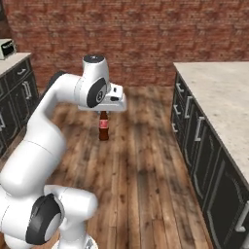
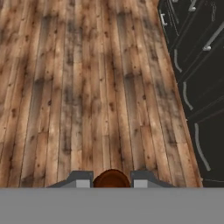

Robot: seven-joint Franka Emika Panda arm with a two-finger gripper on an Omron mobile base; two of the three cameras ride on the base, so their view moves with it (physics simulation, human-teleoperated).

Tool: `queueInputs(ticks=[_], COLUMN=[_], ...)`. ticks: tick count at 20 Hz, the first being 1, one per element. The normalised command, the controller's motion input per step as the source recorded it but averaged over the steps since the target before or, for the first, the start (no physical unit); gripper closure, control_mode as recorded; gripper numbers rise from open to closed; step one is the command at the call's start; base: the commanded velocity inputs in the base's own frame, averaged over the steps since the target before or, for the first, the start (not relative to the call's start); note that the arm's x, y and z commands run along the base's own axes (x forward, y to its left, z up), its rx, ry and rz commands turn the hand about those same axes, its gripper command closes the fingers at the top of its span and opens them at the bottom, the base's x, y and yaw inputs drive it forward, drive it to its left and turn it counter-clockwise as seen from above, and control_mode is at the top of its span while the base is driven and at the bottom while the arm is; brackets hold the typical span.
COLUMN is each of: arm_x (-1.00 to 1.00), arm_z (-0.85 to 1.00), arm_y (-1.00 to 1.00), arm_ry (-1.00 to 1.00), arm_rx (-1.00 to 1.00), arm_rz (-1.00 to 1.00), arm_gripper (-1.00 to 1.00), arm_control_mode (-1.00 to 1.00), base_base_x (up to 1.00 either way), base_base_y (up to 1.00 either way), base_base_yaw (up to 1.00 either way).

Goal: Place the large bottle from the dining counter next to the other large bottle outside the sink, and place the small bottle from the dining counter next to the other small bottle inside the sink.

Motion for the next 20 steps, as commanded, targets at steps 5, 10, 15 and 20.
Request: queueInputs(ticks=[5,10,15,20], arm_x=[0.0,0.0,0.0,0.0], arm_z=[0.0,0.0,0.0,0.0], arm_y=[0.0,0.0,0.0,0.0], arm_ry=[0.0,0.0,0.0,0.0], arm_rx=[0.0,0.0,0.0,0.0], arm_rz=[0.0,0.0,0.0,0.0], arm_gripper=[1.0,1.0,1.0,1.0], arm_control_mode=[1.0,1.0,1.0,1.0], base_base_x=[0.0,0.0,0.0,0.0], base_base_y=[0.0,0.0,0.0,0.0], base_base_yaw=[-0.25,-0.25,-0.25,-0.25])
